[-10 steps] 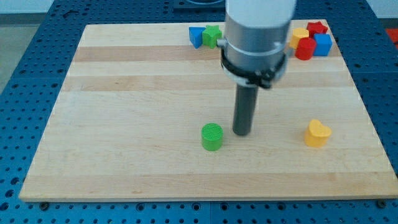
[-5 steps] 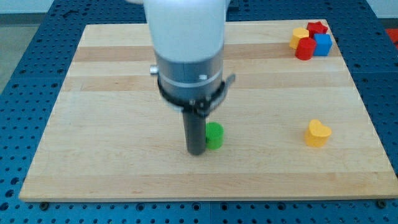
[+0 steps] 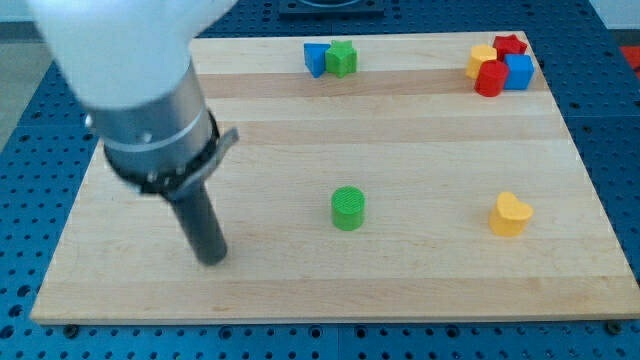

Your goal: Push the green circle to the center

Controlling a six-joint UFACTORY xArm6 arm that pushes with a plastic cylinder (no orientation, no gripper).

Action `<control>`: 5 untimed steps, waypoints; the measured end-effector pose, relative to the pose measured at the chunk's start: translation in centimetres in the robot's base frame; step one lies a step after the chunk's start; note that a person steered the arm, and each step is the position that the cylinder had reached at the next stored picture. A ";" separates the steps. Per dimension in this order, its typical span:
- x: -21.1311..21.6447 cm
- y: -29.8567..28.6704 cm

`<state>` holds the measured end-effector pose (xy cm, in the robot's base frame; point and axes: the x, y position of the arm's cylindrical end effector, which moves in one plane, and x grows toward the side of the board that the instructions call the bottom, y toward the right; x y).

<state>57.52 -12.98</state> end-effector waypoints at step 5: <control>-10.4 15.9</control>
